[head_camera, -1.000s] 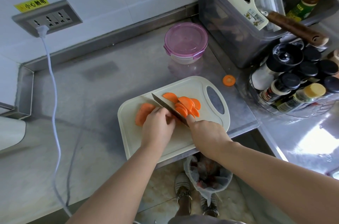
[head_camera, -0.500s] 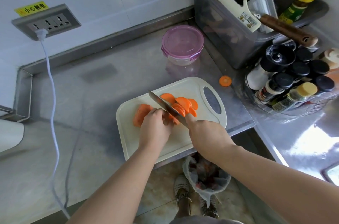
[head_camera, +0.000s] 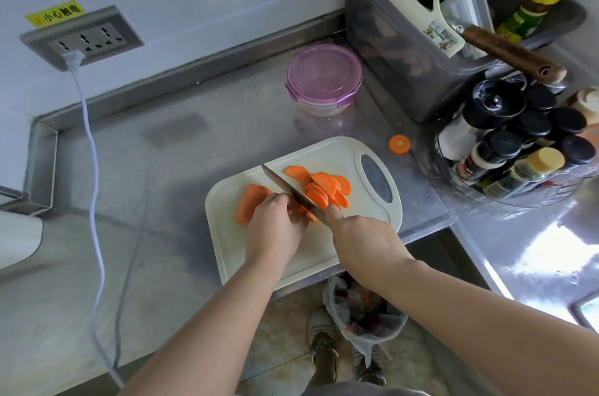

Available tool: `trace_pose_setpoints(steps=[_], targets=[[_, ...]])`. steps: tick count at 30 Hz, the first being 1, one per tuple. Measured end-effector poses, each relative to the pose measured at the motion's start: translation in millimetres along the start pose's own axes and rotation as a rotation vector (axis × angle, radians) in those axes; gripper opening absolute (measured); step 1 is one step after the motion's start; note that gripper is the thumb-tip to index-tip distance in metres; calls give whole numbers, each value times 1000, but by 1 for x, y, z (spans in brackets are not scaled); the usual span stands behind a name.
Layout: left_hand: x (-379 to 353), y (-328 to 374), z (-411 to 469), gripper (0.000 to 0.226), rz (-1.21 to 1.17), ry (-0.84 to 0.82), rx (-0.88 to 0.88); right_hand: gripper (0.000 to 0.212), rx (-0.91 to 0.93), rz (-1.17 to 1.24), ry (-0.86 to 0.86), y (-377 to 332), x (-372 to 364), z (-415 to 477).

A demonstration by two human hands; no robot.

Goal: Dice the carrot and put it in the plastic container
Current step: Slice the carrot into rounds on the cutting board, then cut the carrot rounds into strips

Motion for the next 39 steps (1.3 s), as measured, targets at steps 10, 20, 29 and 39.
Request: trace_pose_setpoints(steps=[10,20,29,39], targets=[[-2,-1,3,13,17,-4,70,56,5,-26,-41,-1,-4,3],[0,-1,3,13,19,24,71,58,4,14,-67,-1,-7,7],[0,-3,4,12,28,27,59,54,-19,-32,-69,2,-13,12],[-2,2,7,14,39,9,23,25,-114,210,4,27,-10,13]])
Point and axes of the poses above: each hand's wrist, its own z-axis towards the middle knuckle, its own x-axis out of the back of the hand, y = z × x, the point moved 9 cm from there along z, towards the middle knuckle, and after that the axes turned 15 degrees about x, right-handed, at the moved point
